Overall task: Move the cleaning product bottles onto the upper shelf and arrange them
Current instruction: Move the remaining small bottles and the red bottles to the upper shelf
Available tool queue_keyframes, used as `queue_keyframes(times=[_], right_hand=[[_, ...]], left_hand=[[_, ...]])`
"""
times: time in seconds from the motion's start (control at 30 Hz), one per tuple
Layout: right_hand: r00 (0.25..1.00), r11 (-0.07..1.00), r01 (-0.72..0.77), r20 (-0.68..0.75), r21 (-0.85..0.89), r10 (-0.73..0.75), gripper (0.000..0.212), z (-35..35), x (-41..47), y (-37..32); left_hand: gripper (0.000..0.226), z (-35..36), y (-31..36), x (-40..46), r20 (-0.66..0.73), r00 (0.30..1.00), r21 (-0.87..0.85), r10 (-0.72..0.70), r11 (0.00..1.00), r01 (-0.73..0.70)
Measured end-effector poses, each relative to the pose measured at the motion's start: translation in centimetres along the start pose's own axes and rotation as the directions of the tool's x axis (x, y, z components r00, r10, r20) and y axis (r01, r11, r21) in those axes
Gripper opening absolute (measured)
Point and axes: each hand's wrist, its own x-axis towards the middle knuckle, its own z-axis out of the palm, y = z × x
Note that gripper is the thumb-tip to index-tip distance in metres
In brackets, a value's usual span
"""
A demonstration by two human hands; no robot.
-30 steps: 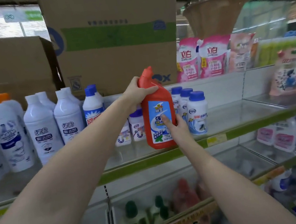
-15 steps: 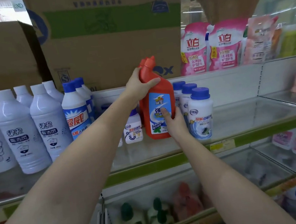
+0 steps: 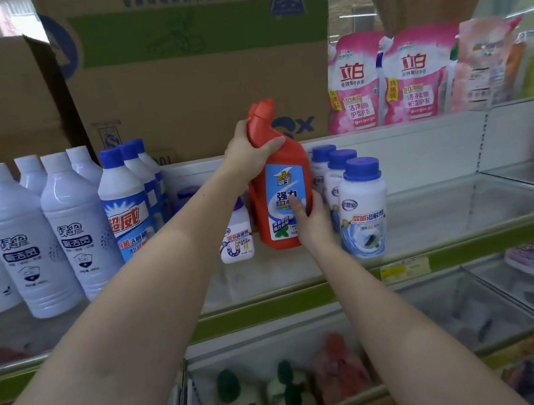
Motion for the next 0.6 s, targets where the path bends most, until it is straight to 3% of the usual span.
queue_keyframes(times=[0.2,0.37,0.6], right_hand=[[1.000,0.995,-0.001,-0.011,-0.102,0.000,0.043,-0.7,-1.7,-1.0],[0.997,0.951,-0.066,-0.048,-0.302,0.054,0.043,-1.3,-3.0,-2.6],[0.996,0.914,-0.078,0.005,-0.399,0.087,0.029,-2.9,-6.9,-4.7]], left_hand=[[0.075,1.3,-0.1,-1.8,-0.103,0.995,-0.016,0.016,1.000,-0.018],[0.086,1.6,-0.3,-4.1,-0.145,0.989,0.139,-0.006,0.990,0.026],[0.032,-1.9,-0.2,-8.9,-0.053,0.998,0.194,-0.019,0.980,0.029]])
